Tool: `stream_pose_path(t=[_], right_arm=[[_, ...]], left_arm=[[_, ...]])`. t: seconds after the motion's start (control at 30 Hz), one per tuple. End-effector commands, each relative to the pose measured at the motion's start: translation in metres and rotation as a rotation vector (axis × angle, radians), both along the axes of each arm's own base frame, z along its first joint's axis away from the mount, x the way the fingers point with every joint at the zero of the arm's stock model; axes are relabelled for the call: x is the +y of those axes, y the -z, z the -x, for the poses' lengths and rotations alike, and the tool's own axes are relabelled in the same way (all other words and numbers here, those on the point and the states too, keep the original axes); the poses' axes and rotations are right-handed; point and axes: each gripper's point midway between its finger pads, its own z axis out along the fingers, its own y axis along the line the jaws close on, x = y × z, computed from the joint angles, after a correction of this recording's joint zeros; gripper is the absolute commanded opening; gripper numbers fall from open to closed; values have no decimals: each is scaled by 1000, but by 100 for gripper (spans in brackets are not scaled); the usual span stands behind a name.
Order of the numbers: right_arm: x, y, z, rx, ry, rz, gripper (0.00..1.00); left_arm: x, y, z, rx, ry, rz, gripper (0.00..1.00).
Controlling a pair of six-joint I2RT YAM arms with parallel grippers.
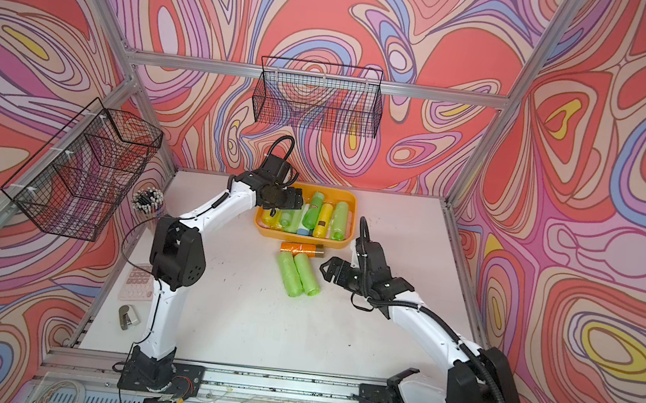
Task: Put the roll of trash bags into the storage box
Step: Place the roll of trash bags in the storage box, then pick up the roll of trash bags from the center of the board.
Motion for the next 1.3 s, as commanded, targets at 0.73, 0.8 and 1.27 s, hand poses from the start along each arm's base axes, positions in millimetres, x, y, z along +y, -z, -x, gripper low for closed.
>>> stream_pose_path(t=[0.73,0.8,1.27], right_arm=[[-47,-36,17,-94,85,189,98],[-47,-38,11,-109,92,199,98],[12,-6,-18,-80,-14,220,83]], left_arm=[[7,-68,148,-187,51,284,100],[11,-67,163,-167,80,281,100],[49,-33,258,-38,94,353,100]])
